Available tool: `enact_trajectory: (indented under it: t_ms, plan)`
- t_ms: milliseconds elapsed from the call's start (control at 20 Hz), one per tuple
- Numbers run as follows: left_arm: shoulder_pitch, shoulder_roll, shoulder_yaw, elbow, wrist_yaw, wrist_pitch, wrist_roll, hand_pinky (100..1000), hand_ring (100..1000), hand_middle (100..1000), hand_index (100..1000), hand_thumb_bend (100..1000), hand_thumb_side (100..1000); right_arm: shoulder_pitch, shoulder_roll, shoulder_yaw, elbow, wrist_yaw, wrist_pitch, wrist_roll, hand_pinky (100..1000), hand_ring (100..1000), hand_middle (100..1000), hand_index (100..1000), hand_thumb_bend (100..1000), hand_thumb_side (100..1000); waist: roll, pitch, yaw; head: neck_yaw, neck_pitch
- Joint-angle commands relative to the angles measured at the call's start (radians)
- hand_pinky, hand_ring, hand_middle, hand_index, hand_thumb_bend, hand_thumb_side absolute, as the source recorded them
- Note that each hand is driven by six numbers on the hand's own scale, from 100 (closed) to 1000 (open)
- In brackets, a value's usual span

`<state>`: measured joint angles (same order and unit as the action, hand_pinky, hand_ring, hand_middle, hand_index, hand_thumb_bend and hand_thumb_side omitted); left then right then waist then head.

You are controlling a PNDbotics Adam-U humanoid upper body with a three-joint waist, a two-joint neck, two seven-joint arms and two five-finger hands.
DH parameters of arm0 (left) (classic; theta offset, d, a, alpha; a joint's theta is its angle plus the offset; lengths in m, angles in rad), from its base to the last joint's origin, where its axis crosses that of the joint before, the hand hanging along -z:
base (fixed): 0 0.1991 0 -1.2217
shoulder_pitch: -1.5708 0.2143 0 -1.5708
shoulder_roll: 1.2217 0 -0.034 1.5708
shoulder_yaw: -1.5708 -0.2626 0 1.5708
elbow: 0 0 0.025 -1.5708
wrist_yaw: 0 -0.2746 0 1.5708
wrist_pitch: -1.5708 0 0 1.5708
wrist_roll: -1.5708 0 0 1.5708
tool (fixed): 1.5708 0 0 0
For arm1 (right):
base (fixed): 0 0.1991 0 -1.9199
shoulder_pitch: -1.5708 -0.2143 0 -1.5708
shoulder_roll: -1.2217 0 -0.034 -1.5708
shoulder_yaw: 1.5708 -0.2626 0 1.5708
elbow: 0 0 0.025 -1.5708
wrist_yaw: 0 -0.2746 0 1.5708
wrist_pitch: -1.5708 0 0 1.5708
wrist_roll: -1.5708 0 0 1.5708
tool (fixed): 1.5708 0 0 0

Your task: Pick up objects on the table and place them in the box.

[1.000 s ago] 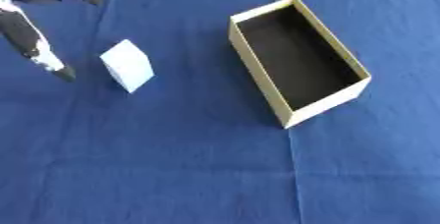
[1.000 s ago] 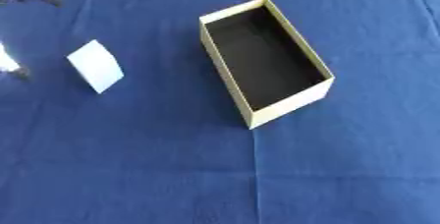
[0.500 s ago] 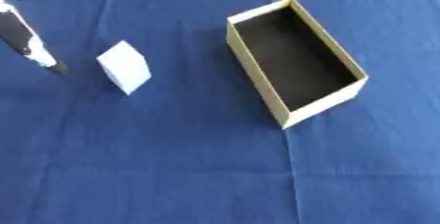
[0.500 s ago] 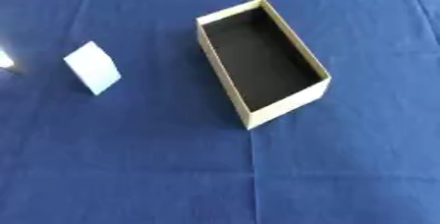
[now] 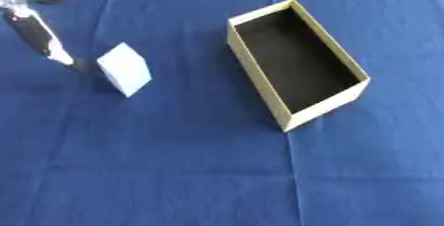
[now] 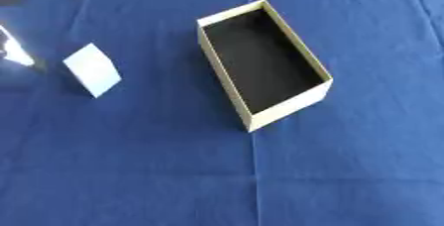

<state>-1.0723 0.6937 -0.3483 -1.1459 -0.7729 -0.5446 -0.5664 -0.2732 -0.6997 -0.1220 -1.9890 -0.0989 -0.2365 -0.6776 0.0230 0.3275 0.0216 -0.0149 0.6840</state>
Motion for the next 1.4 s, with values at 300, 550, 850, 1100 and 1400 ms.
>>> enact_trajectory:
  t_ms: [300,550,850,1100,1400]
  plan:
    - [-0.049,-0.032,-0.016,0.052,-0.068,-0.167,-0.169,844,972,952,1000,778,357,-0.016,-0.02,-0.003,-0.011,-0.007,0.003,0.008,686,794,660,810,100,987,0.016,-0.012,-0.005,0.011,-0.005]
    - [-0.062,-0.047,-0.019,0.054,-0.112,-0.179,-0.175,845,981,962,1000,797,363,-0.019,-0.019,-0.001,-0.011,-0.009,0.004,0.01,687,795,659,810,100,987,0.017,-0.012,-0.009,-0.004,-0.008]
    - [-0.065,-0.063,-0.028,0.099,-0.152,-0.181,-0.254,833,972,948,1000,733,330,-0.02,-0.019,0.001,-0.011,-0.011,0.006,0.012,687,796,658,809,100,988,0.023,-0.012,-0.014,0.035,0.01]
    - [-0.067,-0.074,-0.029,0.124,-0.136,-0.182,-0.296,832,972,945,992,701,318,-0.024,-0.017,0.003,-0.011,-0.013,0.009,0.015,688,796,657,809,100,987,0.027,-0.01,-0.019,0.058,0.022]
    - [-0.061,-0.084,-0.034,0.152,-0.118,-0.176,-0.337,829,961,931,977,693,311,-0.026,-0.017,0.001,-0.011,-0.016,0.006,0.011,688,797,657,809,100,987,0.028,-0.008,-0.024,0.066,0.027]
